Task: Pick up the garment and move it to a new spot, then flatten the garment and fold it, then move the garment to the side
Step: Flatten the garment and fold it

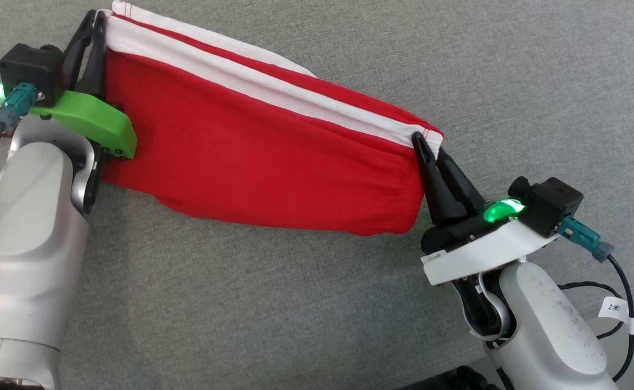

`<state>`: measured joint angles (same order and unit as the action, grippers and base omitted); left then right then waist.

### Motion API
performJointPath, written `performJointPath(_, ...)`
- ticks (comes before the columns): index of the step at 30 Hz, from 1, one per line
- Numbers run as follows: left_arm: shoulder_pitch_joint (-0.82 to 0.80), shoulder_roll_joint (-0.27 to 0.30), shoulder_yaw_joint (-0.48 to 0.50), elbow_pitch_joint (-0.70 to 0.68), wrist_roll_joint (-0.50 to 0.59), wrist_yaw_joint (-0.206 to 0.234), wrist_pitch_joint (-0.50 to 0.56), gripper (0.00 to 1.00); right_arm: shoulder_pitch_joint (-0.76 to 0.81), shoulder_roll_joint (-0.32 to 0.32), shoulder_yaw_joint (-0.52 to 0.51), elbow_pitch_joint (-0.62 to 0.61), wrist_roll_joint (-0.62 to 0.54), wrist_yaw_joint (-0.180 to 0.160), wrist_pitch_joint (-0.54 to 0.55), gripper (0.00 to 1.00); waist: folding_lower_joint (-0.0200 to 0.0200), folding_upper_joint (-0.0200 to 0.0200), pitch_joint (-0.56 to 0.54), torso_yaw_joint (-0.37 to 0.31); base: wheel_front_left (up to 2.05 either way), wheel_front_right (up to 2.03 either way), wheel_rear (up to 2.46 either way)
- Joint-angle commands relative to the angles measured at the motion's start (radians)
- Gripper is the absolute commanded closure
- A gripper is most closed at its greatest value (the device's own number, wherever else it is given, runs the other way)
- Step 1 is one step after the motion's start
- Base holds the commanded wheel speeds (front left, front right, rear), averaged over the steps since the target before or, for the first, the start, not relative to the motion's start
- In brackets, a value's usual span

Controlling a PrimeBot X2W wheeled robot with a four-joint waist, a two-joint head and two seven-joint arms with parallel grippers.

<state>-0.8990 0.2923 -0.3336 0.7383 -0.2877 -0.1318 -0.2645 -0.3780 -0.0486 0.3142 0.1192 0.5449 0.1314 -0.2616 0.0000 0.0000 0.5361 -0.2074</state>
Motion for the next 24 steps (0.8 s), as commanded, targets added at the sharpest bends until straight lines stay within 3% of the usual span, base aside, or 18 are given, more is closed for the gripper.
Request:
performJointPath(1, -0.013, -0.001, 0.011, -0.019, 0.000, 0.002, 0.001, 0.00, -0.001, -0.004, -0.008, -0.005, -0.020, -0.001, -0.005, 0.00, 0.0000, 0.0000, -0.003, 0.004, 0.00, 0.00, 0.00)
performJointPath(12, 0.091, -0.027, 0.048, -0.040, -0.015, 0.002, 0.001, 0.00, 0.058, -0.004, -0.141, -0.012, -0.142, -0.001, -0.005, 0.00, 0.0000, 0.0000, -0.063, 0.035, 0.00, 0.00, 0.00)
performJointPath(24, 0.106, -0.046, -0.151, 0.223, -0.123, 0.002, 0.050, 0.00, 0.106, -0.004, -0.240, 0.031, -0.238, -0.001, -0.005, 0.00, 0.0000, 0.0000, -0.131, 0.052, 0.00, 0.00, 0.00)
